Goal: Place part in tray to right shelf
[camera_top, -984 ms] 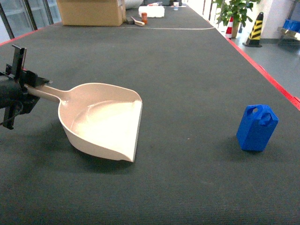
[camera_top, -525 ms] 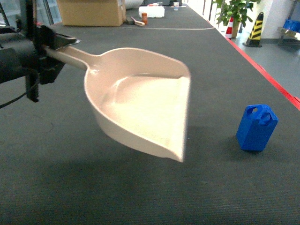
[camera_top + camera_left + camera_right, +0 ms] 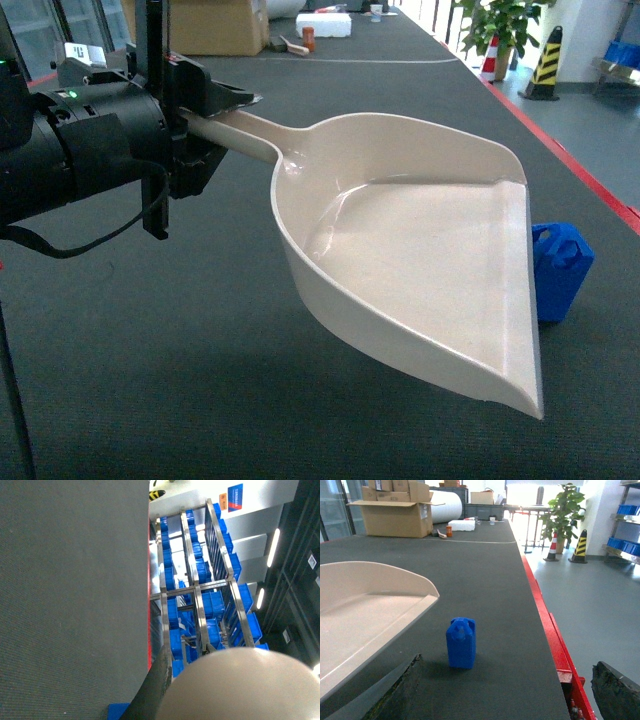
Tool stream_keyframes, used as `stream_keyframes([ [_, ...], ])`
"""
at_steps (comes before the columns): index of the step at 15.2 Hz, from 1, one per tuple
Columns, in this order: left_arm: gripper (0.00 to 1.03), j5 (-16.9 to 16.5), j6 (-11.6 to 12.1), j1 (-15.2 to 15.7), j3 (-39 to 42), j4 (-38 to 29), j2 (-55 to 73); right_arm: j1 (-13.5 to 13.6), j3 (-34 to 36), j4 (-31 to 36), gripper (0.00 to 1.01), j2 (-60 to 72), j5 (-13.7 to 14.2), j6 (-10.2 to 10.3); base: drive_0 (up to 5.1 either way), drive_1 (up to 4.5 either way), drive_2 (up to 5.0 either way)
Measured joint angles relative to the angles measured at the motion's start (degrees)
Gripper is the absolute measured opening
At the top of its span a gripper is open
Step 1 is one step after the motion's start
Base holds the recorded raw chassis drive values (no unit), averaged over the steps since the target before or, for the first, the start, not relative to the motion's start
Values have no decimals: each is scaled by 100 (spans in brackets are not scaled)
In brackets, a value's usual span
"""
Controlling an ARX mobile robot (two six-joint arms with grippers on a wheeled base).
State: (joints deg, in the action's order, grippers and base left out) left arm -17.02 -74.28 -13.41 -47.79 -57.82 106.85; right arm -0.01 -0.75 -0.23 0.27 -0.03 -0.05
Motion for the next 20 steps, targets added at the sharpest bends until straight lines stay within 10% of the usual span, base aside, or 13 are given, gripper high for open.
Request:
stream_keyframes([
  [5,15,17,11,11,2,-11,0,-195,-444,-872,98,1047,118,-52,0,0,0],
  [7,15,7,13,7,2,-4,0,-1141,-927,-26,98,2885,-955,-400,0,0,0],
  [12,15,15,13,7,2,-7,0,-1971,-2129,273,98,5805,-2647,-1598,0,0,0],
  [16,15,11,13,7,2,-11,0,-1652,-3421,166,98,7853,-3005,-2601,0,0,0],
  [20,15,15,11,11,2,-11,0,-1322,-4105,586,98,9160,-2673,-2898,0,0,0],
])
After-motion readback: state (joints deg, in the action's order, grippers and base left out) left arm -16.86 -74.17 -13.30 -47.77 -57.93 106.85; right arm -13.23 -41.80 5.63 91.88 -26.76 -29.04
